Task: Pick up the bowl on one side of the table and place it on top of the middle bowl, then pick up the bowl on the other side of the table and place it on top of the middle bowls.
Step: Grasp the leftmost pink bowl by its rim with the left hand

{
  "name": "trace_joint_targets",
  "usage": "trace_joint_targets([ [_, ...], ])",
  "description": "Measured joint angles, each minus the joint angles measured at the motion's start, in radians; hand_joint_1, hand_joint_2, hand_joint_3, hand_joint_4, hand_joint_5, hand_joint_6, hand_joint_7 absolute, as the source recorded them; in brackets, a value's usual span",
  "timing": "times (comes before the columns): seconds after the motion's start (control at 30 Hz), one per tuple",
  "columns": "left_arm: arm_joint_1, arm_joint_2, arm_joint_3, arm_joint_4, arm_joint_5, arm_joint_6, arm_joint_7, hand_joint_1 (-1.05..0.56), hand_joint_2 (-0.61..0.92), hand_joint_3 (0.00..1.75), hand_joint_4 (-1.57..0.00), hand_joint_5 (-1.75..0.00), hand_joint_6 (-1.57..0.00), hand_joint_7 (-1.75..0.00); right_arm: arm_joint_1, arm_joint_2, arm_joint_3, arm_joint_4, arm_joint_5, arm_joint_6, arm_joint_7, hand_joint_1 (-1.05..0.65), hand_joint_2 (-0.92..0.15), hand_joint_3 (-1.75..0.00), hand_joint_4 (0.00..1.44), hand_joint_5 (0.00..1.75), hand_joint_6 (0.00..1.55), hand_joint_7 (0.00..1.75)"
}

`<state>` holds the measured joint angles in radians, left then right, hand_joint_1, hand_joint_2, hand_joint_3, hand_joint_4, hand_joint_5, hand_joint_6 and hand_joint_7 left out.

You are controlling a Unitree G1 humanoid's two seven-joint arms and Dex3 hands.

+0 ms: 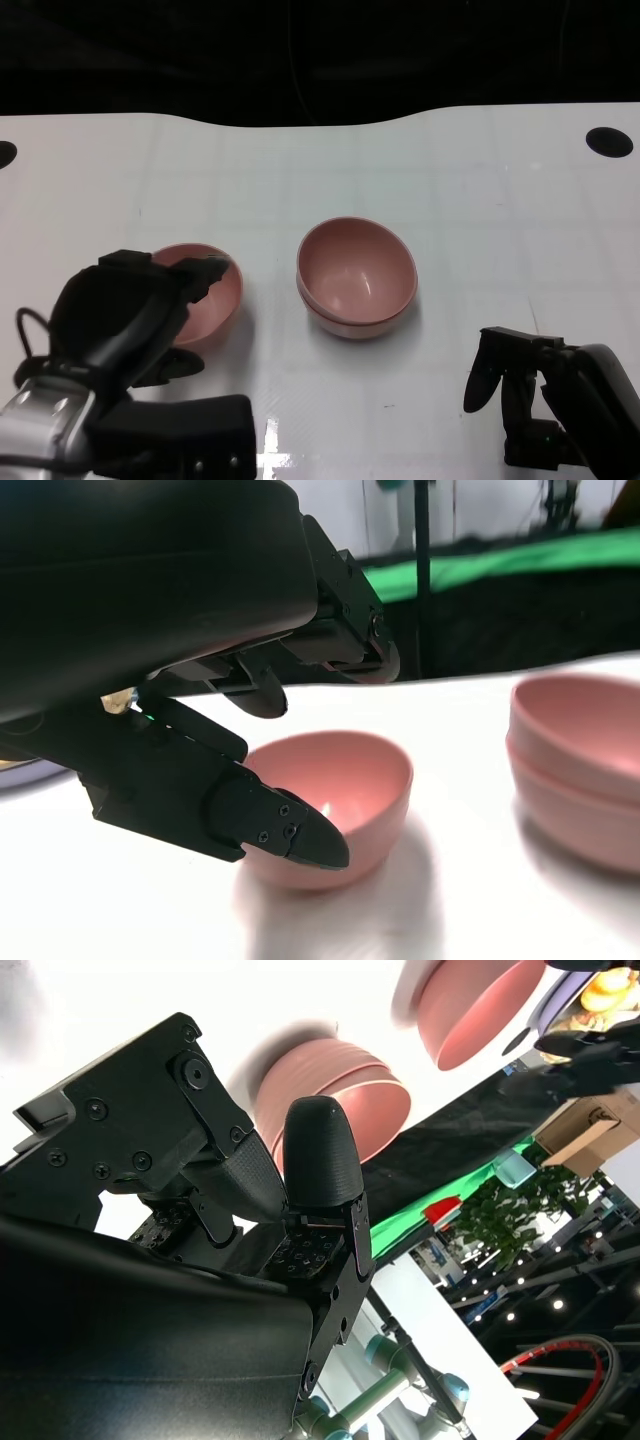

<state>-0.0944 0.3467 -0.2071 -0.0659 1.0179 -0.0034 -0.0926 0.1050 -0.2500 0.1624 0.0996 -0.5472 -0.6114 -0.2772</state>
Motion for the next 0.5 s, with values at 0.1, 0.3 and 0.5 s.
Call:
trace_joint_targets([
  [0.1, -0.053, 0.004, -0.054, 0.078, 0.021, 0.038, -0.033, -0.53, 0.91, 0.01, -0.60, -0.23, -0.60, -0.02, 0.000, 0.003, 0.000, -0.001, 0.000, 0.001, 0.002, -0.09, -0.11, -1.68, 0.98, 1.75, 0.82, 1.57],
  [0.3, -0.149, 0.006, -0.146, 0.216, 0.040, 0.087, -0.074, -0.48, 0.92, 0.02, -0.80, -0.32, -0.66, -0.03, 0.000, 0.005, 0.000, -0.004, -0.006, 0.002, 0.002, -0.10, -0.11, -1.68, 0.99, 1.75, 0.83, 1.57],
  [0.5, -0.216, 0.006, -0.192, 0.342, 0.005, 0.058, -0.047, -0.37, 0.92, 0.12, -0.75, -1.18, -0.98, -0.09, 0.000, 0.006, 0.000, -0.005, -0.012, 0.002, 0.002, -0.10, -0.11, -1.68, 0.99, 1.75, 0.83, 1.56],
])
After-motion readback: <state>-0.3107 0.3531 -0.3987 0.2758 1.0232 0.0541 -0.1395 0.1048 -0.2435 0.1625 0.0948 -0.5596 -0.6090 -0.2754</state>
